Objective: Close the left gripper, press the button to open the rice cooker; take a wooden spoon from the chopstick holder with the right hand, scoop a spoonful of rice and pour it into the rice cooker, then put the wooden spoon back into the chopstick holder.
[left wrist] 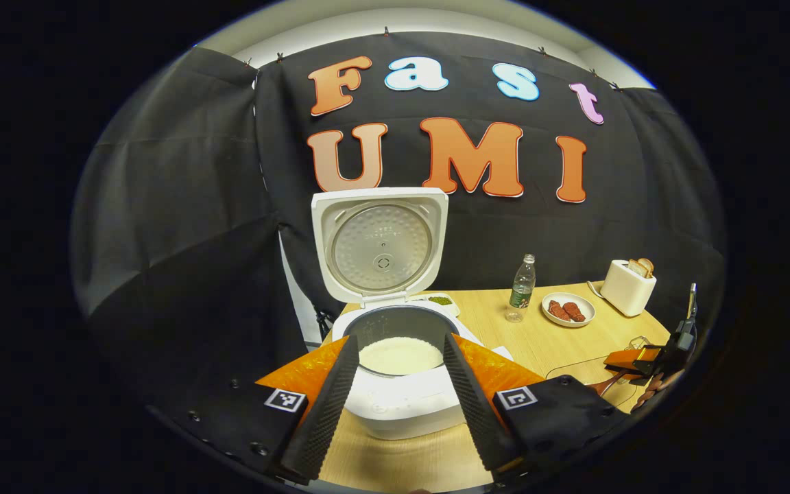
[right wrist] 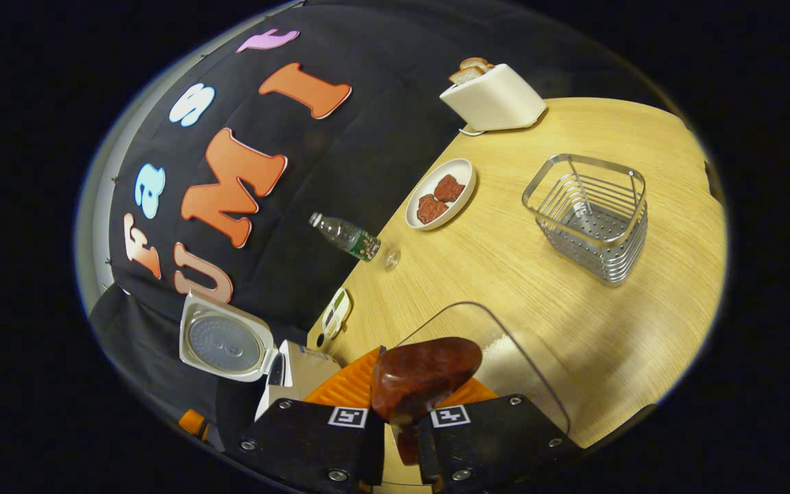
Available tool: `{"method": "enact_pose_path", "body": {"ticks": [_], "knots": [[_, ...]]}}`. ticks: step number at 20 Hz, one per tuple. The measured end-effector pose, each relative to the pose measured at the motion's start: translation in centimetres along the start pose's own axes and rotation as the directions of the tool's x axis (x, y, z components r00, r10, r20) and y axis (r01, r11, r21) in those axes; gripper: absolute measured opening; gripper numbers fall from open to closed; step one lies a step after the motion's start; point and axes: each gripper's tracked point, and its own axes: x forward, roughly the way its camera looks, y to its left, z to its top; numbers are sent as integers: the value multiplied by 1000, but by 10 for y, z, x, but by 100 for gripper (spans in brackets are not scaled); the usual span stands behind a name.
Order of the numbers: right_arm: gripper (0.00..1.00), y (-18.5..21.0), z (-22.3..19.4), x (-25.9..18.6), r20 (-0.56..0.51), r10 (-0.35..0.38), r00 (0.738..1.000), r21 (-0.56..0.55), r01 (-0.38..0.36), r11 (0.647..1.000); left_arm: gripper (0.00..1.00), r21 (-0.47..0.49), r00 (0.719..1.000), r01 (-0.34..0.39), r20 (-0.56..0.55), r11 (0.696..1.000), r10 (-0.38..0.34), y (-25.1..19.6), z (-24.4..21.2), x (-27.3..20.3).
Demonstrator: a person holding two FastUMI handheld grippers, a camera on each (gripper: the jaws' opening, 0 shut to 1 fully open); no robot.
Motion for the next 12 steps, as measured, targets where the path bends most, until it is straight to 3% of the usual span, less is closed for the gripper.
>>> {"method": "enact_pose_path", "body": {"ticks": [1,6,10,11,12], "knots": [[23,-1,9,-4,7,10,1000,31,-11,999,86,-4,1000,2,2,1000,-2,-3,1,1],[19,9,43,-20,26,67,997,150,-70,986,86,-31,1000,0,20,1000,1,-17,9,4],[19,41,56,-19,17,128,992,193,-129,973,86,-50,999,-13,40,999,15,-19,15,3],[14,51,58,-19,12,148,989,210,-147,967,86,-55,999,-22,44,998,24,-18,16,2],[19,61,60,-19,11,164,986,226,-162,961,86,-62,998,-28,49,998,31,-14,18,1]]}}
